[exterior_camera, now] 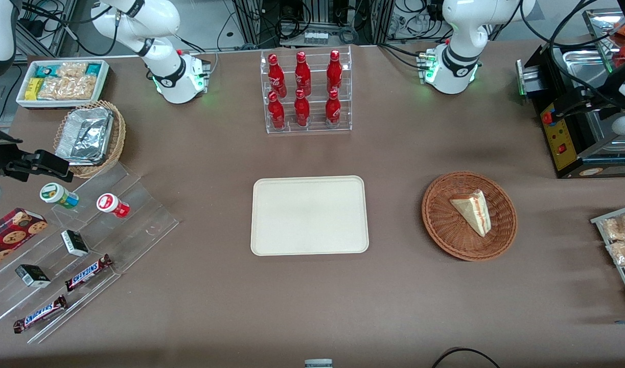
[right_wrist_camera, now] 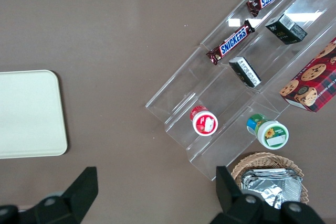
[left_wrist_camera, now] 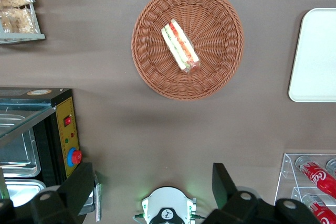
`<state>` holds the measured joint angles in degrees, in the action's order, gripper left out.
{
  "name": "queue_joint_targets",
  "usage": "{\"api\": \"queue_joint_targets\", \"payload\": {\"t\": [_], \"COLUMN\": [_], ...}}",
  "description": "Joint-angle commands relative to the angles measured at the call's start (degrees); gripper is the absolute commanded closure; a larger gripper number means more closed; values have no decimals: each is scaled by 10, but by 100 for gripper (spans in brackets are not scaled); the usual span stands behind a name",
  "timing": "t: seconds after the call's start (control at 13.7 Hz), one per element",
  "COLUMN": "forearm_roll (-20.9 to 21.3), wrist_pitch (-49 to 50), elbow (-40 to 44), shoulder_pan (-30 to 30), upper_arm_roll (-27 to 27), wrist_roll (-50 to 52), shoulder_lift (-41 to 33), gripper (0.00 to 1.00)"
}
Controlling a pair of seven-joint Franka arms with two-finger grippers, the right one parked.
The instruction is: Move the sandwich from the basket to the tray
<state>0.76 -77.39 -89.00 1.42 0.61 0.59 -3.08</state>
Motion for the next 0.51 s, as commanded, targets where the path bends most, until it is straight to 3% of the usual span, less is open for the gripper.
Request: {"api": "queue_joint_targets", "payload": {"t": [0.0, 0.44], "forearm_roll": [-2, 17], "wrist_pitch": [8, -24], "elbow": [22, 16], "shoulder_pan": [-1, -2], "upper_arm_roll": [-2, 1], "wrist_roll": [-5, 49], "shoulder_lift": [10, 62], "gripper": [0, 0]}}
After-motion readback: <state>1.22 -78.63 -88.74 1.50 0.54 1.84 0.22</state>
